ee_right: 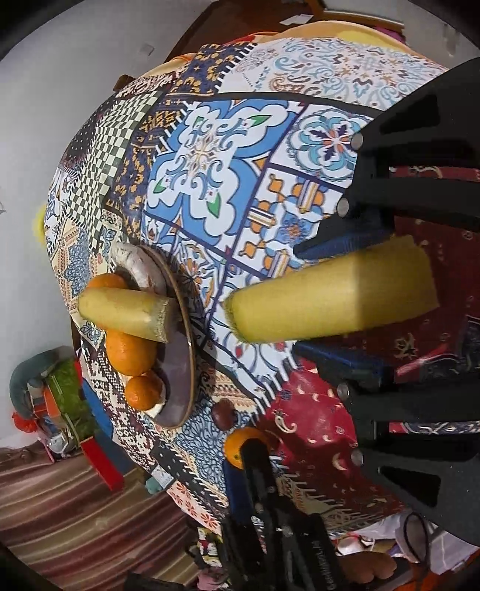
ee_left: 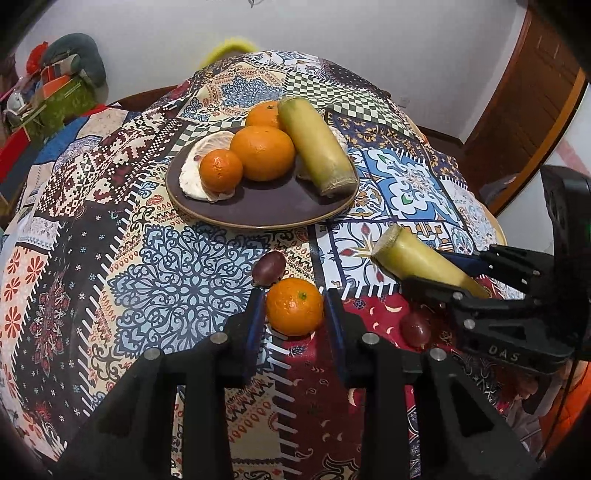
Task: Organize fruits
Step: 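Grasp the second corn piece with the right gripper while the left gripper grasps another tangerine, then carry the tangerine in the left gripper while the right gripper carries the corn to the plate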
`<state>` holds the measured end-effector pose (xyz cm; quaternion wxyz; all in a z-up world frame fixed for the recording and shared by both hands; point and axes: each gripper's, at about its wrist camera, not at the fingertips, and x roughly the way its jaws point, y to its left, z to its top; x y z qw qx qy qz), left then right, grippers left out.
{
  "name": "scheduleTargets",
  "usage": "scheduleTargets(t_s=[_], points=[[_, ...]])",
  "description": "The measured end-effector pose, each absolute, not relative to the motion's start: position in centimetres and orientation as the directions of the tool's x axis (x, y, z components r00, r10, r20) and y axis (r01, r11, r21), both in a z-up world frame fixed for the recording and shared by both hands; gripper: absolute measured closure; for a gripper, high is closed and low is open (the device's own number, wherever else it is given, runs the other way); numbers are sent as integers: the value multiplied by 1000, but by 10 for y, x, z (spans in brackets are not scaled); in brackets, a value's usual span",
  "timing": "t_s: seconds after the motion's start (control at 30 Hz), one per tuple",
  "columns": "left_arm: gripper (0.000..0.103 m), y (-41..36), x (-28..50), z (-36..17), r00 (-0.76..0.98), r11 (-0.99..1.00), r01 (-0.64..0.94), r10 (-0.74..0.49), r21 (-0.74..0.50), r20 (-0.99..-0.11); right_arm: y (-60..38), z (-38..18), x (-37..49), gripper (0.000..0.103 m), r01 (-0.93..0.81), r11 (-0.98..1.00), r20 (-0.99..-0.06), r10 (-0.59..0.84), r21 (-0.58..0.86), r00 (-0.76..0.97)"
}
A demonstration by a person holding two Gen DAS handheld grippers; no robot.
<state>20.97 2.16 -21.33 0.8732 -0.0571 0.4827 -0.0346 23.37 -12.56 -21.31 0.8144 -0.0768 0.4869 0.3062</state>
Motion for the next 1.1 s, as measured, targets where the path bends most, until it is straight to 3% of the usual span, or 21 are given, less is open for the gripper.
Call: scheduleTargets(t_s=[1.1], points=[[70, 50, 205, -157, 661, 990, -22, -92, -142, -744, -103, -130, 241, 71, -604, 773, -696, 542, 193, 471]])
